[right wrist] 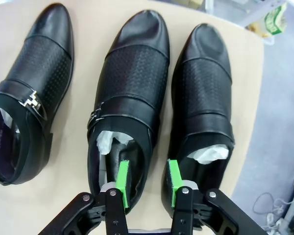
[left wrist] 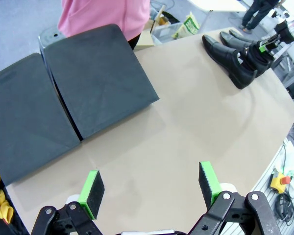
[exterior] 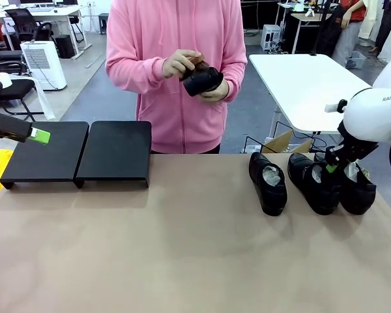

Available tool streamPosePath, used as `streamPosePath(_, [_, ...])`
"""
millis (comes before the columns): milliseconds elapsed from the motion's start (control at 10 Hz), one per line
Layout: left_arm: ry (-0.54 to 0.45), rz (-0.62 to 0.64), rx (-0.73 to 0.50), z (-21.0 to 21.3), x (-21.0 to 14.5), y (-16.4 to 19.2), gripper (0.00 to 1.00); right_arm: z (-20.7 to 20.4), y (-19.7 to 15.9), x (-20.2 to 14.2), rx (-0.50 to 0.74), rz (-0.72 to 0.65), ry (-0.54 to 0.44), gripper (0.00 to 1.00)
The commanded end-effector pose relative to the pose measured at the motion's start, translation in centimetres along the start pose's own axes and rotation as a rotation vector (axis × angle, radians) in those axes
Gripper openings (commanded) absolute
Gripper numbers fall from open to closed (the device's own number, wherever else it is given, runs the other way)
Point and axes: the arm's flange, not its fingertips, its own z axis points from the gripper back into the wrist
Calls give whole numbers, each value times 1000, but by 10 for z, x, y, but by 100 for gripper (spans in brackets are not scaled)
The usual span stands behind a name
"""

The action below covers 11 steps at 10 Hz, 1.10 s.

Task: Organize the shoes by placing them on the stand.
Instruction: Pick up one Shoe and place it in the middle of the table.

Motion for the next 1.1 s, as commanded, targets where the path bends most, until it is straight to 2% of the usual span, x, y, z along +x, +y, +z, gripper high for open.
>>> streamPosePath(0, [-5,-4,-15,0,1,1,100,-9,1,9,7,-16,45,42])
streamPosePath(500, [-5,-4,-15,0,1,1,100,-41,2,9,24,-45,107,42])
streamPosePath(800, [-5,-4,-15,0,1,1,100,-46,4,8,48,-34,132,42])
streamPosePath(1000, [-5,-4,-15,0,1,1,100,-46,3,8,56,-22,137,6])
